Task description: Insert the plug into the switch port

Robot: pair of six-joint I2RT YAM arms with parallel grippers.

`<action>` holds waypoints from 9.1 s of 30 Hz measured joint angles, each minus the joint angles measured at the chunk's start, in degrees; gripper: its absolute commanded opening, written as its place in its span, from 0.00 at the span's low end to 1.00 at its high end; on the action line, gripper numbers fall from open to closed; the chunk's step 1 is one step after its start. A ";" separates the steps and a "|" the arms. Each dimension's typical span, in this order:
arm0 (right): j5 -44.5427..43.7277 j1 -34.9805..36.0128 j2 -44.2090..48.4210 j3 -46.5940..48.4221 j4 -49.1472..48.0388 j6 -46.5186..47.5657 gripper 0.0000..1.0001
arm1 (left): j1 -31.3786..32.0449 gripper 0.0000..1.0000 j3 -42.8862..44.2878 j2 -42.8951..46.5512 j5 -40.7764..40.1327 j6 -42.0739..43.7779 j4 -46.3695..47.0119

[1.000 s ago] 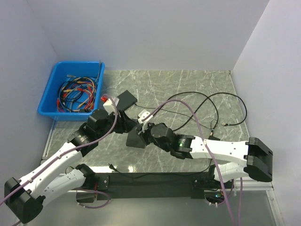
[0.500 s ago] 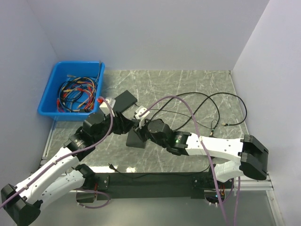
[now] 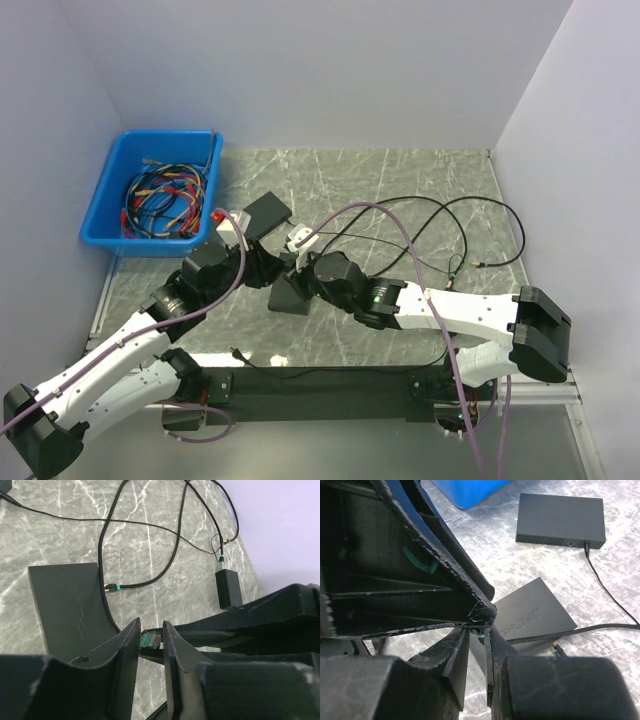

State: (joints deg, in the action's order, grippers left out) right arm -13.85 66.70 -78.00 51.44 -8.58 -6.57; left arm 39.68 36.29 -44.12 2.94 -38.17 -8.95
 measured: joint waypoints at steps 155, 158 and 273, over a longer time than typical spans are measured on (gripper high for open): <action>27.43 -21.49 -2.91 -9.33 -6.10 -9.03 0.16 | -7.76 0.01 -0.50 -28.74 12.39 -24.00 20.65; 27.65 -21.53 -2.91 -9.33 -6.19 -9.03 0.06 | -7.76 0.01 -0.50 -28.74 12.39 -24.00 20.68; 3.41 -16.98 17.90 -18.10 18.88 -19.85 0.00 | -0.79 1.00 -17.57 -1.88 -25.03 -13.38 16.83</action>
State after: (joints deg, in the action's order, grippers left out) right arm -10.44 49.71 -60.10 33.34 10.31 -26.41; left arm 38.89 18.72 -46.00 -22.09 -51.55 7.88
